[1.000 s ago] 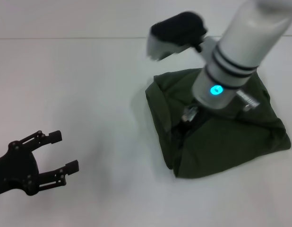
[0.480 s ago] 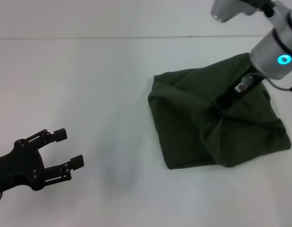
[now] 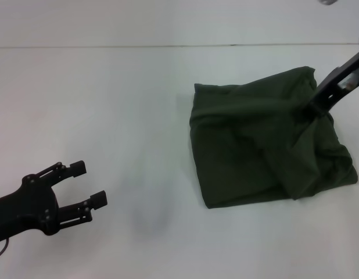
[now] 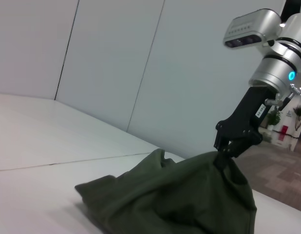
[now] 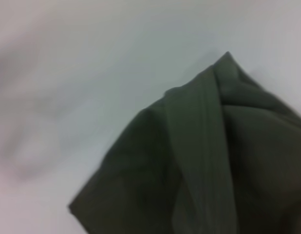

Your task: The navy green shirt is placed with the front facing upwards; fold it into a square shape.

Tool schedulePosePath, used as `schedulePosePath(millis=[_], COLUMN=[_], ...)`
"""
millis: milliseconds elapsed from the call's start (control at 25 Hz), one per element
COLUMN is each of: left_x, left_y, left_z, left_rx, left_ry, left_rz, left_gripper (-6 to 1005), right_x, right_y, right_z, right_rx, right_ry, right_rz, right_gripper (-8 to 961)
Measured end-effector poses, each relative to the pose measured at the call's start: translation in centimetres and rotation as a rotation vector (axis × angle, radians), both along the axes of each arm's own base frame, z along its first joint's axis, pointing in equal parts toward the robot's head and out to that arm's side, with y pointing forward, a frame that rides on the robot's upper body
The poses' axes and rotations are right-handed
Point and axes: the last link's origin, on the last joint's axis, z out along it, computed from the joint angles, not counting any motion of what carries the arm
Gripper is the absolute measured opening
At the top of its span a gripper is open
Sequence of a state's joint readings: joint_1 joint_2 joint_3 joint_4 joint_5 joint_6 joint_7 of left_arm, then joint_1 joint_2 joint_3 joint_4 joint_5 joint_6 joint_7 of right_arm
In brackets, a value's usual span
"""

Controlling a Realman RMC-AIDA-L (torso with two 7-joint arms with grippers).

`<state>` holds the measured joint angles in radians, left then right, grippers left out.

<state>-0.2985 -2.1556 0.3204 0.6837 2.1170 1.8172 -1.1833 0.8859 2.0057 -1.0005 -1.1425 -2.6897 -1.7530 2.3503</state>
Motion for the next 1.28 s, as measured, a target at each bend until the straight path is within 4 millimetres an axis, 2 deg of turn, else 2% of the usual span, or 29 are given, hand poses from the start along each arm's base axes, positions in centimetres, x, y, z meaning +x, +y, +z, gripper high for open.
schedulePosePath(millis=[320,840,1280], left_x=[0.1,-0.4,-0.6], left_y=[-0.1,-0.8,-1.1], left_z=[-0.5,-1.4,-2.0], left_rx=[-0.021,-0.022,-0.023], left_ry=[-0.030,-0.075,-0.112], left_rz=[0.024,0.096,0.137], left_gripper=[900,900,899], right_x=[0.9,0.6,2.6], right_y=[1.0,2.0,2.8], right_z=[1.6,0.6,1.5], right_rx=[0.069,0.060,0.102], right_ry=[-0.029,-0.085,-0.217], right_rz=[0.178,0.493,0.596], right_gripper=[66,81,93])
